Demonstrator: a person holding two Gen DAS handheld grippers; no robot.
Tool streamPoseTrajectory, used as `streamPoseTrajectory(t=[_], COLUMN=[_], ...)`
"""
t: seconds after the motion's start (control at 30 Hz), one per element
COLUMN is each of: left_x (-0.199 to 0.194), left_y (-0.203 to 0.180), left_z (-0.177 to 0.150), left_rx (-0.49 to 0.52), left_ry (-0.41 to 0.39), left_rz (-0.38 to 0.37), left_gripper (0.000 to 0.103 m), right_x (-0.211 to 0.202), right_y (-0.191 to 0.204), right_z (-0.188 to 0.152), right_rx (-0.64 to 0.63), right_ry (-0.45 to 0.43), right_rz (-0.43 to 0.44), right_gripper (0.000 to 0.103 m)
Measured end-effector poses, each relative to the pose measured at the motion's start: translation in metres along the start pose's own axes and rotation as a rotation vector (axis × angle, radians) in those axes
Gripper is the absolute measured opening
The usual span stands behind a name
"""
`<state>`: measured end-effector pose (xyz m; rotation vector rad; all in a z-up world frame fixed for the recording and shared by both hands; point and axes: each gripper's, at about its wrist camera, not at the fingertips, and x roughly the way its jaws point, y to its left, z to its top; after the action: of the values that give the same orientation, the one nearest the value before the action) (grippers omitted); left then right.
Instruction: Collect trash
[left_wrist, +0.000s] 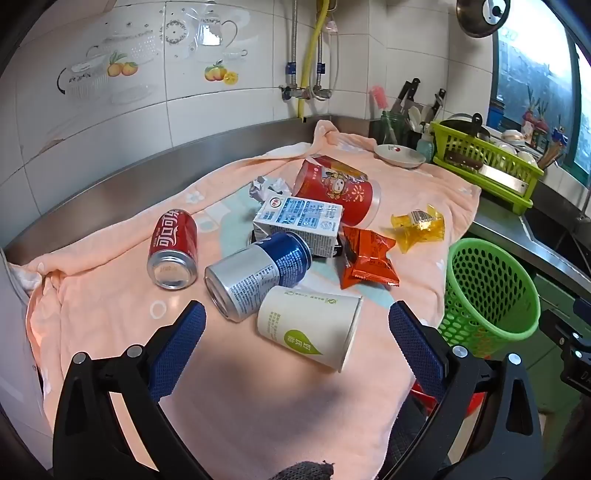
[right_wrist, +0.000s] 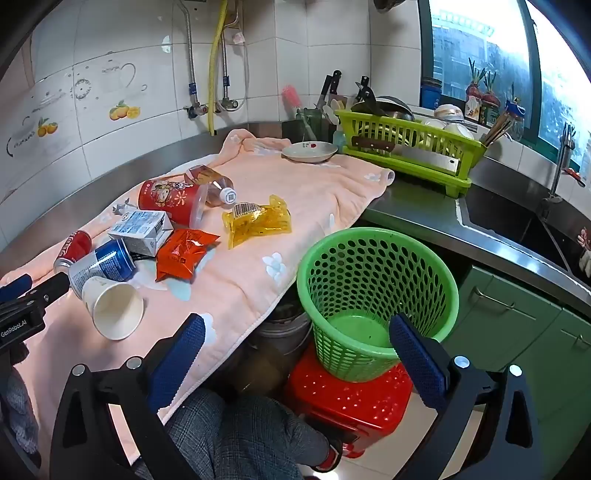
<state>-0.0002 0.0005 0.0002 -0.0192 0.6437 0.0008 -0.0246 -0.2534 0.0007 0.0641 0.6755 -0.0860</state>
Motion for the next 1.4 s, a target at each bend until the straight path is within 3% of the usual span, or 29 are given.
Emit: streamPoseTrajectory(t=[1.4], left_x=[0.0024], left_y=[0.0030], left_z=[0.0003], left_rx=[-0.012], left_ry=[0.010], left_rz=[0.016], left_gripper=[0.098], right_x=[0.0039], right_y=[0.0056], right_z=[0.0010], right_rx=[-0.005], right_ry=[0.012], right_rz=[0.014], right_gripper=[0.097])
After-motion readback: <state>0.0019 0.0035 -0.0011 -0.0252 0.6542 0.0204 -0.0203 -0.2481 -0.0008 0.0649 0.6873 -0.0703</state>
